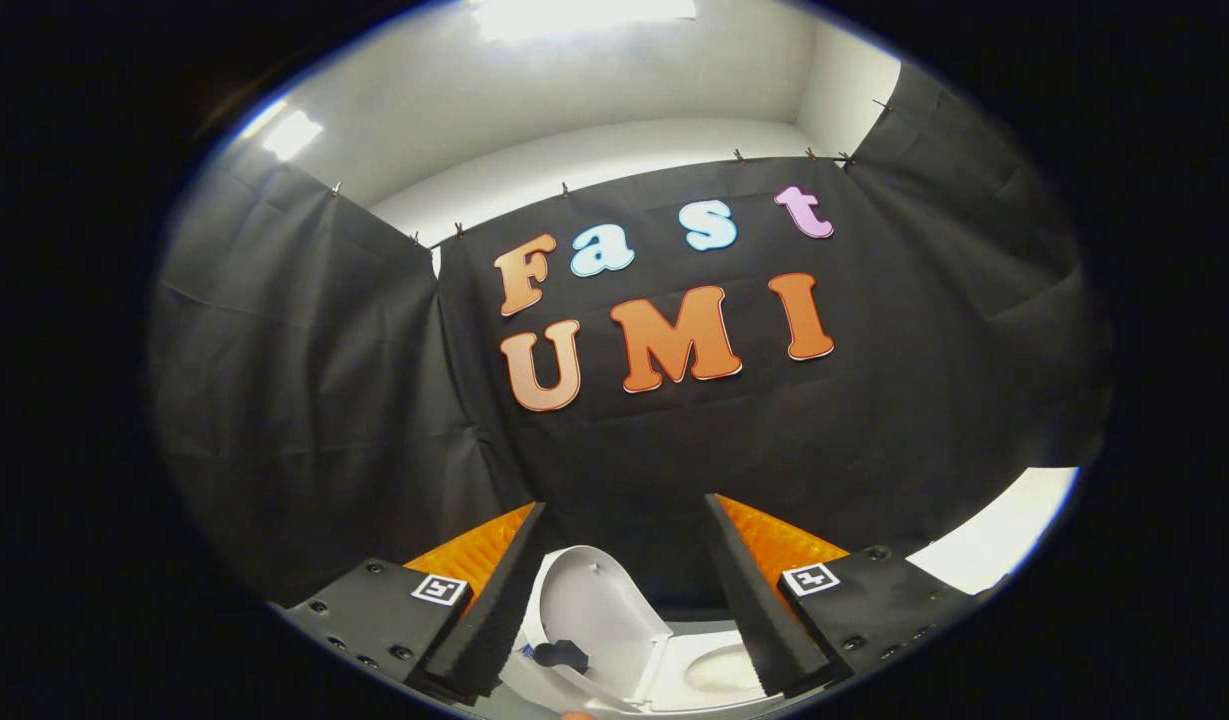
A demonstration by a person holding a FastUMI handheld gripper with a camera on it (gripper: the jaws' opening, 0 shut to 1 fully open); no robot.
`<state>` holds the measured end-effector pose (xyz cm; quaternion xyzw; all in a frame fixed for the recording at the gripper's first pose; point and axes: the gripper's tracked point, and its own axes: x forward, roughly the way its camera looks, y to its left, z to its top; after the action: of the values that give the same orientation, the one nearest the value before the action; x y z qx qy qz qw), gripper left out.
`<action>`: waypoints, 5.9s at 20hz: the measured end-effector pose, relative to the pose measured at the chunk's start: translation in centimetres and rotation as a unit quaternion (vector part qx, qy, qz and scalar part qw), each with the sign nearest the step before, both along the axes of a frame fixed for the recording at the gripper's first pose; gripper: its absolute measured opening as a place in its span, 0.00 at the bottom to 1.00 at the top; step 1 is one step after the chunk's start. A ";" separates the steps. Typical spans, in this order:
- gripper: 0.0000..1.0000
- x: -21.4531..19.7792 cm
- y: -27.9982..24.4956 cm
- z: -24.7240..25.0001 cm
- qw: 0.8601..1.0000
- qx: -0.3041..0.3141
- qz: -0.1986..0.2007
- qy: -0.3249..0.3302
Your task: Open the toilet lid.
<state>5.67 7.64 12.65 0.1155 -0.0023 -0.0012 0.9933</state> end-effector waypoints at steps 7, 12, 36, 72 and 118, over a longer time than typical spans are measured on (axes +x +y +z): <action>0.98 0.1 0.5 -0.1 1.000 -0.001 0.003 0.007; 0.98 0.2 0.7 0.0 1.000 -0.005 0.001 0.009; 0.99 0.0 1.0 -0.3 1.000 -0.019 0.000 0.017; 0.98 -0.7 0.6 1.1 1.000 -0.029 -0.001 0.010; 0.98 4.2 -52.9 -26.2 0.987 -0.017 -0.153 0.038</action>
<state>9.88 -45.28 -13.52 0.0966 0.0175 -0.1571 0.9827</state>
